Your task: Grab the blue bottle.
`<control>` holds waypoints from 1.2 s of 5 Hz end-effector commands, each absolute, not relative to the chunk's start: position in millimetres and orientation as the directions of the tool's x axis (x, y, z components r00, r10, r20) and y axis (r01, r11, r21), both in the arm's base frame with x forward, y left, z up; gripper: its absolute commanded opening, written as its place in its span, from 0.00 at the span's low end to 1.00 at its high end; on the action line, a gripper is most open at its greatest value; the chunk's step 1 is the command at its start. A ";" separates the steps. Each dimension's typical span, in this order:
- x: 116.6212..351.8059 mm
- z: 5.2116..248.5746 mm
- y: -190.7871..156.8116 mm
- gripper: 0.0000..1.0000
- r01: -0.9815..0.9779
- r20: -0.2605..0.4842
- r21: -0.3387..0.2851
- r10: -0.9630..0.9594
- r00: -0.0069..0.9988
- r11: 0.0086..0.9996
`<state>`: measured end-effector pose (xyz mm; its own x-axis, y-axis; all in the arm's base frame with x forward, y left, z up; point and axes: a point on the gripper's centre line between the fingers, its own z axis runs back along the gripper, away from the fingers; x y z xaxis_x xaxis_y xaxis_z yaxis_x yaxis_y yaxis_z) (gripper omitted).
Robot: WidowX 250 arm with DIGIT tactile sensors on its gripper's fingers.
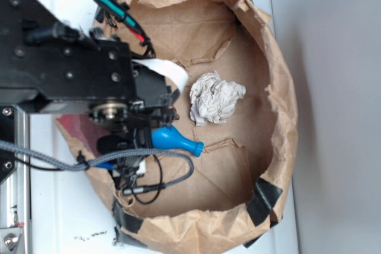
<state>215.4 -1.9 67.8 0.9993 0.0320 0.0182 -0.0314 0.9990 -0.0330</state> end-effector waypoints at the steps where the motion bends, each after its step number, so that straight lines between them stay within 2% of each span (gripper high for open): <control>1: 229.0 64.8 5.1 1.00 0.051 0.091 0.067 -0.057 0.994 0.996; 2: 230.0 51.4 10.3 1.00 0.120 0.130 0.126 -0.137 0.982 0.985; 3: 229.3 36.6 8.7 1.00 0.132 0.113 0.147 -0.149 0.982 0.980; 5: 230.7 34.3 9.4 1.00 0.097 0.103 0.165 -0.115 0.988 0.981; 6: 229.1 35.6 8.7 0.00 0.065 0.110 0.156 -0.083 0.990 0.986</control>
<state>224.8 10.9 28.2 0.9932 -0.0829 0.0820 0.0697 0.9858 0.1528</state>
